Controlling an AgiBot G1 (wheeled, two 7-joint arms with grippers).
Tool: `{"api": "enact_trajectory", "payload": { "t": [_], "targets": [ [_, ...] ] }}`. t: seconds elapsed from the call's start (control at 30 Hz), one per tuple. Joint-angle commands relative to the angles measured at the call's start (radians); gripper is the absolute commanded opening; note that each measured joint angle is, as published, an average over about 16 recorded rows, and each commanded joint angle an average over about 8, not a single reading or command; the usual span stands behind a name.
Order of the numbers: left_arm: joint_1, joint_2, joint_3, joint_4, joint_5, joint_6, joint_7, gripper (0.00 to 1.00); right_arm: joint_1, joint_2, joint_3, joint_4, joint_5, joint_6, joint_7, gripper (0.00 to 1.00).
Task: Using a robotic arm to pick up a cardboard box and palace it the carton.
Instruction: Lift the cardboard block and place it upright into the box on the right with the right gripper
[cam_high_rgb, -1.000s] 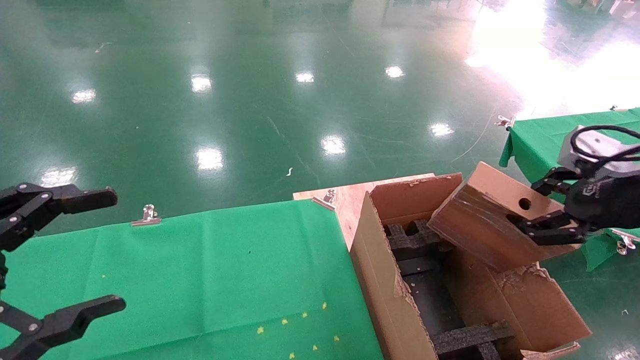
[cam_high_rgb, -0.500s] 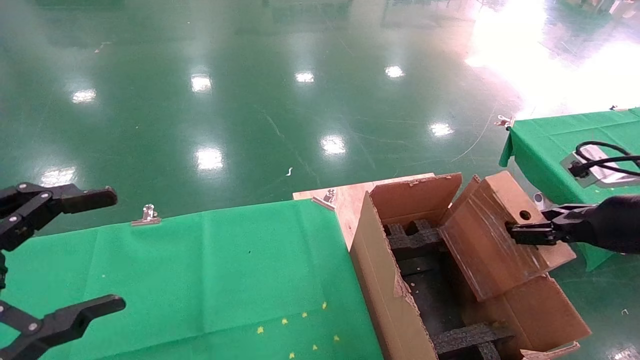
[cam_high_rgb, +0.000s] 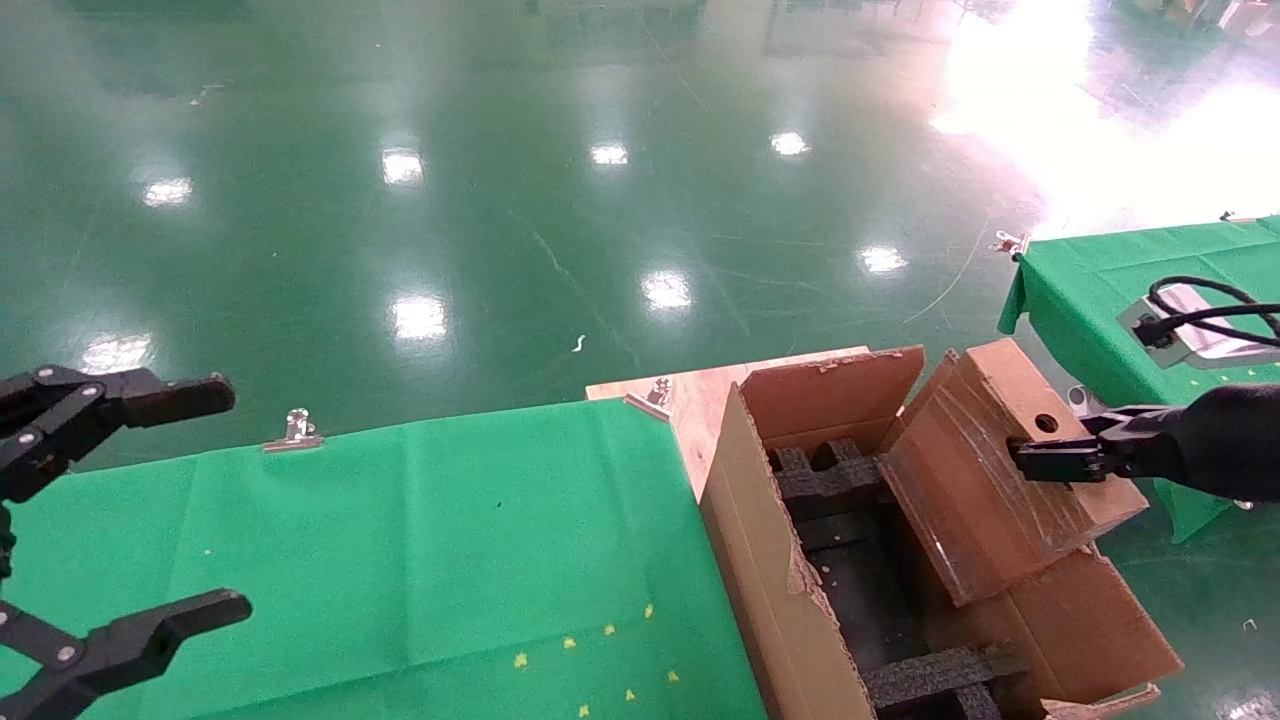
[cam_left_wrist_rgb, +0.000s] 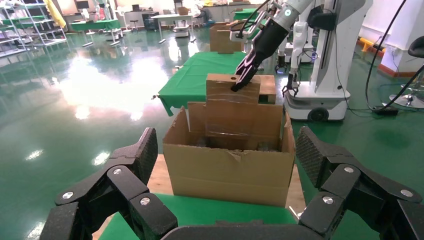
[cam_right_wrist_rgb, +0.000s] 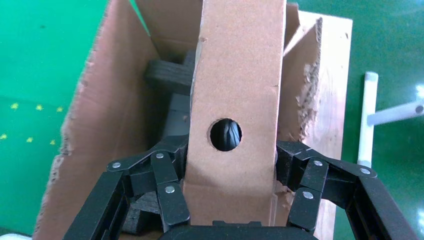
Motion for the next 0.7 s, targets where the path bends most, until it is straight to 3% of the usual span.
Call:
{"api": "enact_trajectory", "payload": {
  "t": [0.03,0.3,0.7],
  "targets": [
    [0.0,0.0,0.0,0.0,0.0,0.0,0.0,1.0,-0.006,-0.004,-0.006,-0.008,-0.007,0.007,0.02,0.0],
    [0.0,0.0,0.0,0.0,0.0,0.0,0.0,1.0,-0.052,-0.027,-0.042,-0.042,-0.019,0.053,0.052,0.0],
    [0.0,0.0,0.0,0.0,0.0,0.0,0.0,1.0,-0.136,-0.096,-0.09,-0.129,0.02,0.152,0.006,0.0]
  ]
}}
